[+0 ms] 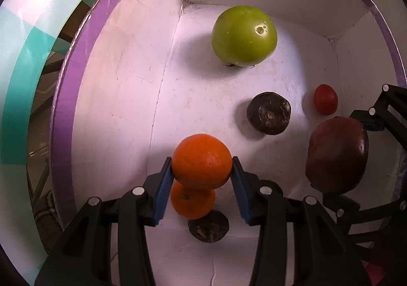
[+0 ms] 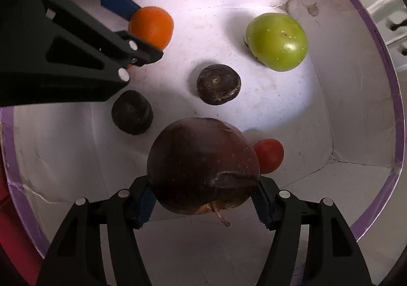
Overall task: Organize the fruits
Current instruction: 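Open the left tool dropping the mandarin while the right tool drops the dark red fruit, then move the right tool back to the table and grasp the green fruit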
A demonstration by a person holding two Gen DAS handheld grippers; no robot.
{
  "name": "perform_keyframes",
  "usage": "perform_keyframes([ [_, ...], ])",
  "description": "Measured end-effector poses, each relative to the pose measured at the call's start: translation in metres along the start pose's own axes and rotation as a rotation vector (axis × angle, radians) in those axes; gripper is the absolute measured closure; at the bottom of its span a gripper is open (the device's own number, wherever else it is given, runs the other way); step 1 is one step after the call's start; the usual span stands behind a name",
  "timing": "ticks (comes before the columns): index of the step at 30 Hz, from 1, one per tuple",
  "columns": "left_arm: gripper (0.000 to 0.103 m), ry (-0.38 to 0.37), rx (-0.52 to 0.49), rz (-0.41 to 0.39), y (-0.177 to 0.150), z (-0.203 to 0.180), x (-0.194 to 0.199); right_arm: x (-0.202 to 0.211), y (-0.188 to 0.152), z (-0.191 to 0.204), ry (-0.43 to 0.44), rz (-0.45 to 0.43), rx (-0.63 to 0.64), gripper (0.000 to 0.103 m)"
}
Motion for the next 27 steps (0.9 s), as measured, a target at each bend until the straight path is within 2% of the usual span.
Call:
perform_keyframes([
  [2, 0.053, -0.002, 0.005, -0.01, 0.0, 0.002, 0.001, -0.002, -0.001, 0.0, -0.003, 0.018, 0.004, 0.039],
  [3, 0.047, -0.007, 0.011, -0.019, 0.0, 0.003, 0.003, -0.003, 0.0, 0.0, -0.002, 0.021, 0.001, 0.039],
  [9, 0.035, -0.044, 0.013, -0.101, -0.008, 0.009, 0.024, 0.008, -0.005, -0.007, 0.012, 0.0, -0.03, 0.031],
  [12, 0.034, -0.041, -0.006, -0.201, -0.021, 0.009, 0.054, 0.041, -0.016, -0.02, 0.022, -0.073, -0.053, 0.031],
  [15, 0.029, -0.087, -0.001, -0.34, -0.048, 0.017, 0.1, 0.09, -0.026, -0.041, -0.036, -0.169, -0.079, 0.03],
  [16, 0.025, -0.098, 0.0, -0.387, -0.054, 0.018, 0.114, 0.113, -0.027, -0.05, -0.08, -0.217, -0.097, 0.029],
  [18, 0.02, -0.114, 0.023, -0.538, -0.075, 0.038, 0.162, 0.149, -0.023, -0.059, -0.14, -0.303, -0.134, 0.026],
  [20, 0.014, -0.086, 0.059, -0.641, -0.091, 0.05, 0.193, 0.197, -0.015, -0.053, -0.172, -0.456, -0.19, 0.02],
  [21, 0.009, -0.056, 0.096, -0.697, -0.105, 0.062, 0.21, 0.212, -0.005, -0.055, -0.167, -0.527, -0.21, 0.015],
  [24, 0.004, 0.033, 0.257, -0.835, -0.136, 0.114, 0.252, 0.254, 0.014, -0.038, -0.131, -0.751, -0.228, 0.015],
  [26, 0.002, 0.08, 0.401, -0.892, -0.157, 0.16, 0.275, 0.267, 0.044, -0.015, -0.07, -0.845, -0.227, 0.015],
  [27, 0.002, 0.104, 0.475, -0.907, -0.167, 0.182, 0.286, 0.266, 0.055, -0.012, -0.043, -0.864, -0.222, 0.015],
])
Point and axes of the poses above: each gripper's, at about its wrist camera, not at the fingertips, and x roughly against the way its jaws point, z to its left, y to its top, the point moved 1 cm from there along -x, roughly the way its jaws point, and after that the axes turned 10 degrees about x, right-handed, at the moved point
